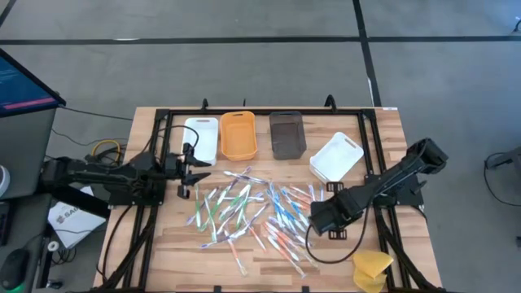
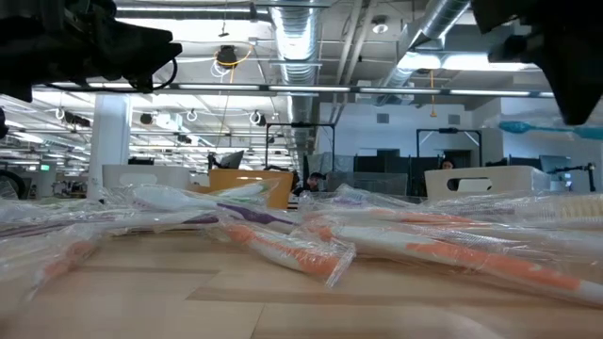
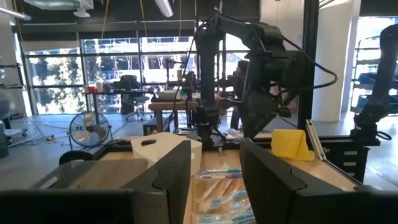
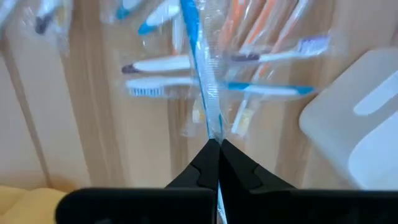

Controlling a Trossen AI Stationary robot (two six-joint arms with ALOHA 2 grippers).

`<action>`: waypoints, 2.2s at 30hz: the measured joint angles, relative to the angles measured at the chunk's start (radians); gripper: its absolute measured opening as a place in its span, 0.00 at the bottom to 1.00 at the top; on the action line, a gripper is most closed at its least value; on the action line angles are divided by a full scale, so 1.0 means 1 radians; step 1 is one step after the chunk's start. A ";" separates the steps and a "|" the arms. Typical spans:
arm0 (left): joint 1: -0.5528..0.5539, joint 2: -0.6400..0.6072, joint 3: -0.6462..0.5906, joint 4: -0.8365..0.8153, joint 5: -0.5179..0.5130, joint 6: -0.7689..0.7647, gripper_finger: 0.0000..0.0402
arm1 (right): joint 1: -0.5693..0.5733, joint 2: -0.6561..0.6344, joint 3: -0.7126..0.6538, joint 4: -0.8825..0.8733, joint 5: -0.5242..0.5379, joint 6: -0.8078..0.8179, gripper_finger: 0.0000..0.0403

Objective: Pick & Place Toothbrushes
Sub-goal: Put the blue toothbrush into the left white bin

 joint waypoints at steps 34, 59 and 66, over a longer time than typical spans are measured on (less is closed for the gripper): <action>-0.089 0.697 0.346 0.350 0.085 0.136 0.55 | -0.197 -0.001 0.159 0.983 0.478 -0.785 0.00; -0.087 0.772 0.512 0.346 -0.011 0.157 0.55 | -0.318 -0.001 0.159 1.040 0.374 -0.811 0.00; -0.087 0.837 0.563 0.346 -0.012 0.157 0.54 | -0.318 -0.001 0.159 1.030 0.374 -0.811 0.00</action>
